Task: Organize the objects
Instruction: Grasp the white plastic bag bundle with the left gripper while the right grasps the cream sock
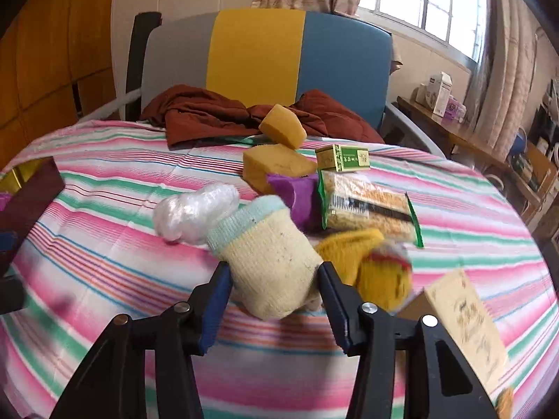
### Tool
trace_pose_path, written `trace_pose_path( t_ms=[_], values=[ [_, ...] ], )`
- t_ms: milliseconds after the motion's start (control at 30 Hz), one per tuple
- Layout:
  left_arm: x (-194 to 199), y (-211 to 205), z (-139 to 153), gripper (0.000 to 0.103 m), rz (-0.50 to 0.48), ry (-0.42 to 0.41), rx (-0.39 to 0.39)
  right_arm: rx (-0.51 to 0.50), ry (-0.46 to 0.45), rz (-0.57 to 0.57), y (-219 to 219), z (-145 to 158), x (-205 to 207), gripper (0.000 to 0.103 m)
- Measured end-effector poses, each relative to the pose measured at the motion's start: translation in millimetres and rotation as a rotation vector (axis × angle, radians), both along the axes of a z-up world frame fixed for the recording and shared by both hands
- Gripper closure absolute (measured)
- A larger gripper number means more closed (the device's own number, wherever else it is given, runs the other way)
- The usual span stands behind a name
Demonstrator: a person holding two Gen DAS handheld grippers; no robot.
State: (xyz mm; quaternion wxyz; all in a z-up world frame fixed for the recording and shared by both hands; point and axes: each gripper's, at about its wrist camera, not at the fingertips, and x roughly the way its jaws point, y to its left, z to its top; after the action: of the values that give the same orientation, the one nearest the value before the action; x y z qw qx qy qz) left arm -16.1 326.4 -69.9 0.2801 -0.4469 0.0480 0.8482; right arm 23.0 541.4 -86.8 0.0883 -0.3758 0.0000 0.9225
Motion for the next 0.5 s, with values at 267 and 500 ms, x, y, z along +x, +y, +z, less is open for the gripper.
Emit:
trace_pose_path(
  t_ms=[267,500],
  values=[
    [-26,35,-11,0.000,-0.005,0.035,-0.013,-0.058,0.071,-0.014,-8,3,29,0.063],
    [-49,76,-19,0.000,-0.051,0.077,-0.032,-0.099,0.149,-0.081,-2,6,53,0.064]
  ],
)
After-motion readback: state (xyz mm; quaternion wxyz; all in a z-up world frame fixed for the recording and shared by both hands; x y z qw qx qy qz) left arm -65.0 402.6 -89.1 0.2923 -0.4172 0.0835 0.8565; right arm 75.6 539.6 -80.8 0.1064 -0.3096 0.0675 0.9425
